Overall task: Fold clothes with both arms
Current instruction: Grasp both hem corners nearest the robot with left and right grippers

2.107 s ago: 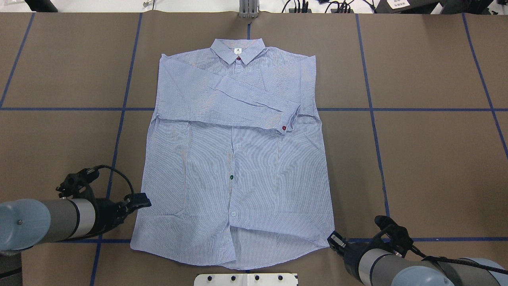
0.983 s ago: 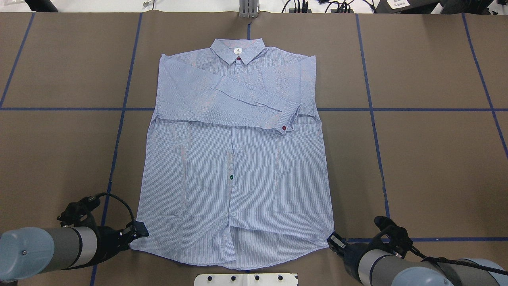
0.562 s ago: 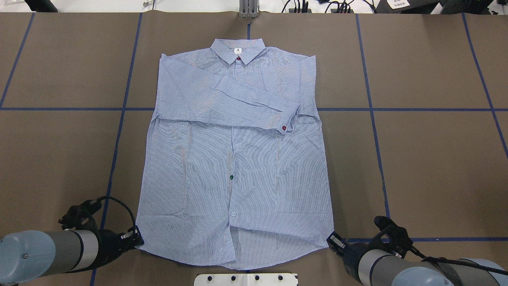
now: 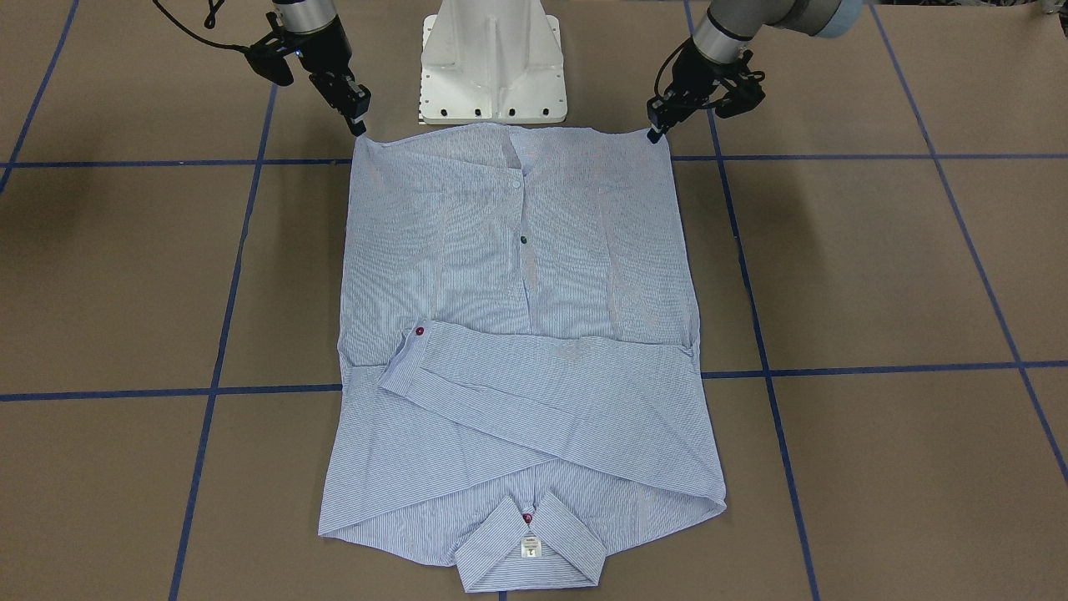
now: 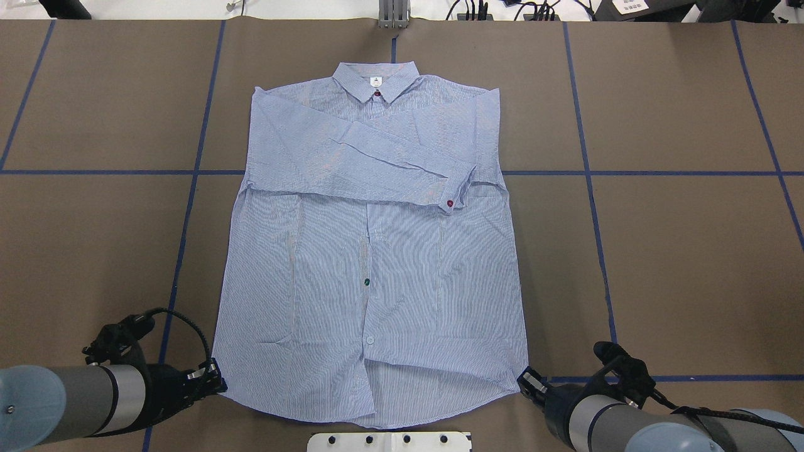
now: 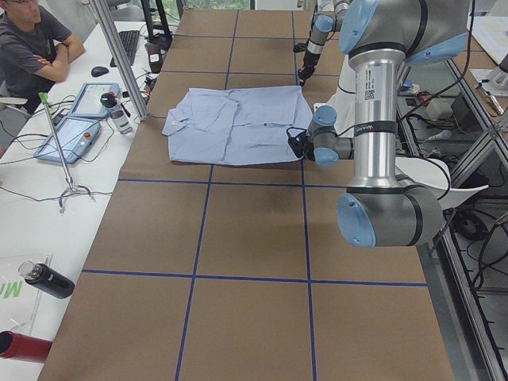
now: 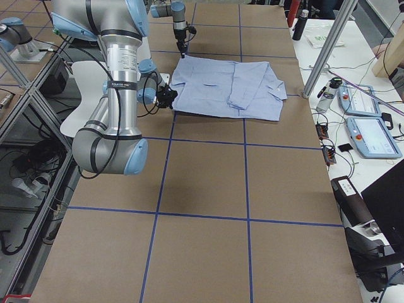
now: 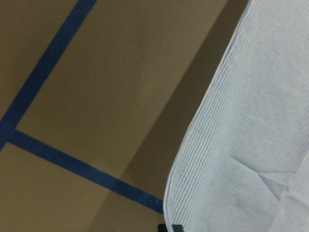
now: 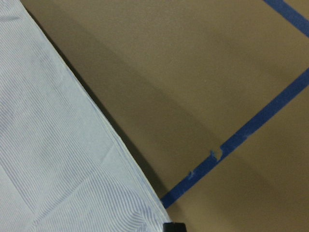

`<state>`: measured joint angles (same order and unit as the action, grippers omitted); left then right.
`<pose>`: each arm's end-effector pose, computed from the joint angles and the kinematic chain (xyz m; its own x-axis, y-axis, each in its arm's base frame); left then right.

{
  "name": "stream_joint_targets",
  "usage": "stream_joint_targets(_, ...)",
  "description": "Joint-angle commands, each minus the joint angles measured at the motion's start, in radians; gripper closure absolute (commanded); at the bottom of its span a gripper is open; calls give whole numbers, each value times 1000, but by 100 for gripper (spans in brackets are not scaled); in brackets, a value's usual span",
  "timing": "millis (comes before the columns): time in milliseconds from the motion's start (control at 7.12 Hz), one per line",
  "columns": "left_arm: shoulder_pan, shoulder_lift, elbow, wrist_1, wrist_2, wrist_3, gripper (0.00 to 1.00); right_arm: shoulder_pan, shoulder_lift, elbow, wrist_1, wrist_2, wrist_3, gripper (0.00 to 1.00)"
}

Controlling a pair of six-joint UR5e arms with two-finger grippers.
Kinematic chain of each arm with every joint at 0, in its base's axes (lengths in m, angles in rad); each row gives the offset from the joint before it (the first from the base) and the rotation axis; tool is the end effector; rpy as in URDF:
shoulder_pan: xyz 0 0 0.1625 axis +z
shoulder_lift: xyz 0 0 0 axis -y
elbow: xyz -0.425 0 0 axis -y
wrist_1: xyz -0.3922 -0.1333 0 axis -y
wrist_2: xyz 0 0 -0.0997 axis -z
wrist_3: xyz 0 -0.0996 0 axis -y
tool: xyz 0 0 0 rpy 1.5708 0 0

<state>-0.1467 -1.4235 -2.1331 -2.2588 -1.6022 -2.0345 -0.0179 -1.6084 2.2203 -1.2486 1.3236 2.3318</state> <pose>0.4067 -0.1917 0.3807 0.3460 -0.5030 -0.7920 0.3054 0.8585 -0.4119 -0.4447 -0.1497 0.3392 0.3068 0.6633 0.6826 -0.5398 0.7119 -0.4492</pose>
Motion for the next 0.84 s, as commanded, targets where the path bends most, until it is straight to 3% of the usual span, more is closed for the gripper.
stream_joint_targets(0, 4, 44, -83, 4, -21, -48, 100, -25, -85, 103, 0, 18, 0, 100)
stream_joint_targets(281, -1, 67, -167, 7, -62, -49, 100, -17, -151, 181, 0, 54, 0, 100)
stream_joint_targets(562, -26, 65, -218, 7, -93, -47, 100, 68, -151, 202, 1, 101, -5, 100)
stream_joint_targets(702, -98, 39, -202, 5, -128, -17, 100, 152, -116, 181, 0, 206, -29, 100)
